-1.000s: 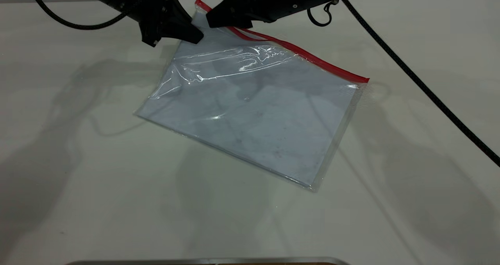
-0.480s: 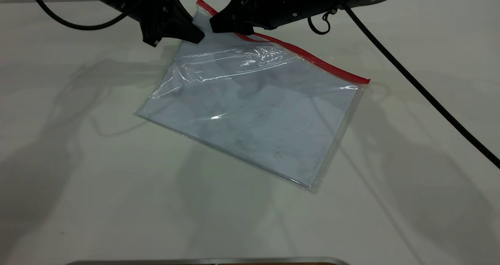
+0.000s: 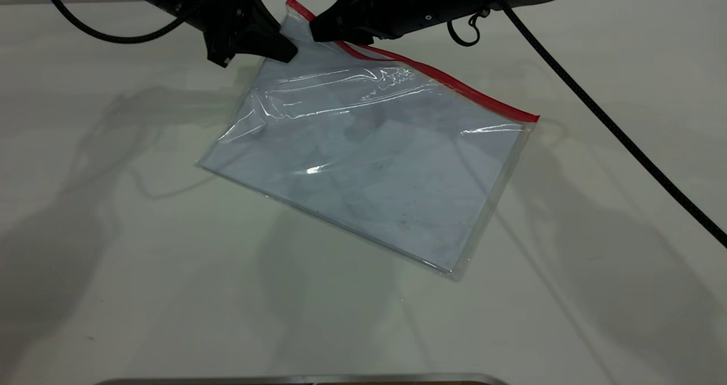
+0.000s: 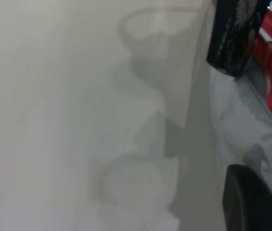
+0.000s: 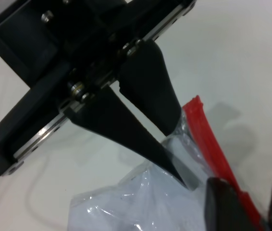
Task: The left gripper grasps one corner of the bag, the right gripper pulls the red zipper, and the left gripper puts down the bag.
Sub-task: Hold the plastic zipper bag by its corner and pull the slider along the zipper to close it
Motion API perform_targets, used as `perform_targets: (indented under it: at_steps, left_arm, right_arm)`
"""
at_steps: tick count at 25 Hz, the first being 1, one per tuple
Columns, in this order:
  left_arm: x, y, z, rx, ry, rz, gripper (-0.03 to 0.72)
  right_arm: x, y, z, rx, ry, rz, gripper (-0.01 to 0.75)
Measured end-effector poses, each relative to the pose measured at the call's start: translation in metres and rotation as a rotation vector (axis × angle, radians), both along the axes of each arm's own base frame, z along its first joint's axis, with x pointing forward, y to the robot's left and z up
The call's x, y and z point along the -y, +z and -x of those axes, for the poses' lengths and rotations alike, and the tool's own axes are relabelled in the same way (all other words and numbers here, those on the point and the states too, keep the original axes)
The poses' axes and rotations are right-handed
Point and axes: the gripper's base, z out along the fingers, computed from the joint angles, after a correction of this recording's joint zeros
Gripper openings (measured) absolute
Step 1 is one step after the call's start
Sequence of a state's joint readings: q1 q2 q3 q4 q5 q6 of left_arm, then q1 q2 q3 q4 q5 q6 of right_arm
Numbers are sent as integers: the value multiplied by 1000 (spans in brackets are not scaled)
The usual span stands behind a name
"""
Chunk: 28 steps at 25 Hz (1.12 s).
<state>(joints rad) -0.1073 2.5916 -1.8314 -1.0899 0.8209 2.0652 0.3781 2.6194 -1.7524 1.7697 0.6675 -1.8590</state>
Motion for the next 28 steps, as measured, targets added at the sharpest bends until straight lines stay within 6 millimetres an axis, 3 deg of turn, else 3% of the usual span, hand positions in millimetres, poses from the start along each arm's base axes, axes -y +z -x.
perform_targets:
  at_steps: [5, 11, 17, 28]
  left_arm:
    - [0, 0, 0, -14, 8, 2, 53]
    - [-1, 1, 1, -29, 5, 11, 53]
    - [-5, 17, 2, -51, 2, 28, 53]
    - [-21, 36, -2, -105, 61, 238, 53]
  right_arm:
    - [0, 1, 0, 19, 15, 3, 43]
    - [0, 1, 0, 33, 28, 4, 36]
    - [6, 6, -3, 40, 42, -34, 36]
    - [17, 13, -10, 42, 27, -94, 36]
